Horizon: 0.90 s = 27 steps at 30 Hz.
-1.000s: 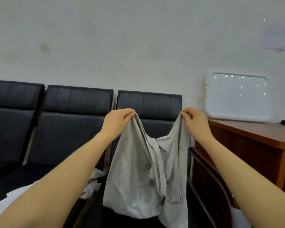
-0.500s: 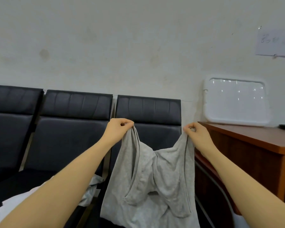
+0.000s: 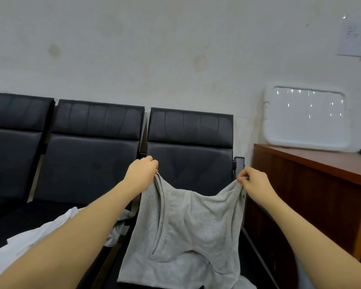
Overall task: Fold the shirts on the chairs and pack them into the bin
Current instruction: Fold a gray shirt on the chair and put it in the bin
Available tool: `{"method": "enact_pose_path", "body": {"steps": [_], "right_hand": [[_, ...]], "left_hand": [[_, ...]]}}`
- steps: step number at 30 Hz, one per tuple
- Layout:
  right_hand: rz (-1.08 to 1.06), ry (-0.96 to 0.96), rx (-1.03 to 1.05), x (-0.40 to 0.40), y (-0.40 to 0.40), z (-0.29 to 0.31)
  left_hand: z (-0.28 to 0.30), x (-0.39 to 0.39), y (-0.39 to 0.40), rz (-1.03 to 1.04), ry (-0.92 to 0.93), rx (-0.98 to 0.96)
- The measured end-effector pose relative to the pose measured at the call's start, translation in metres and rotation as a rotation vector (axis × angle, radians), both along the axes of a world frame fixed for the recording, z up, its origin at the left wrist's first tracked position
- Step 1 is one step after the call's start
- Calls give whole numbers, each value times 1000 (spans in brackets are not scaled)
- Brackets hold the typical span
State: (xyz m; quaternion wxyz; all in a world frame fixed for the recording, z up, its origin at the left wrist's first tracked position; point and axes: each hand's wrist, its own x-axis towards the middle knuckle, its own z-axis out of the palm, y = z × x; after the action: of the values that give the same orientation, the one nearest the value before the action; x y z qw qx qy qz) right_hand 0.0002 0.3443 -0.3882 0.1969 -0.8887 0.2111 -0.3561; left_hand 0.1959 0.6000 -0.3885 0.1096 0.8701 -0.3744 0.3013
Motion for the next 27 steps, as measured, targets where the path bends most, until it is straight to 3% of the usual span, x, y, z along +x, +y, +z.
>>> {"method": "enact_pose_path", "body": {"steps": [2, 4, 9, 13, 20, 25, 27], "right_hand": [[-12, 0, 18, 1, -4, -7], [-34, 26, -25, 2, -8, -13], [-114, 192, -140, 3, -8, -20], [-82, 322, -136, -6, -6, -27], [-65, 317, -110, -11, -6, -35], [18, 255, -79, -16, -3, -44], [23, 249, -95, -16, -3, -49]], "left_hand": [[-10, 7, 4, 28, -120, 15], [-17, 14, 9, 39, -108, -10], [-29, 22, 17, -58, 161, -202], [-34, 20, 17, -59, 232, -237], [-43, 19, 26, 2, 169, 2], [-61, 19, 20, 77, 132, -394], [-68, 16, 18, 94, 147, -454]]}}
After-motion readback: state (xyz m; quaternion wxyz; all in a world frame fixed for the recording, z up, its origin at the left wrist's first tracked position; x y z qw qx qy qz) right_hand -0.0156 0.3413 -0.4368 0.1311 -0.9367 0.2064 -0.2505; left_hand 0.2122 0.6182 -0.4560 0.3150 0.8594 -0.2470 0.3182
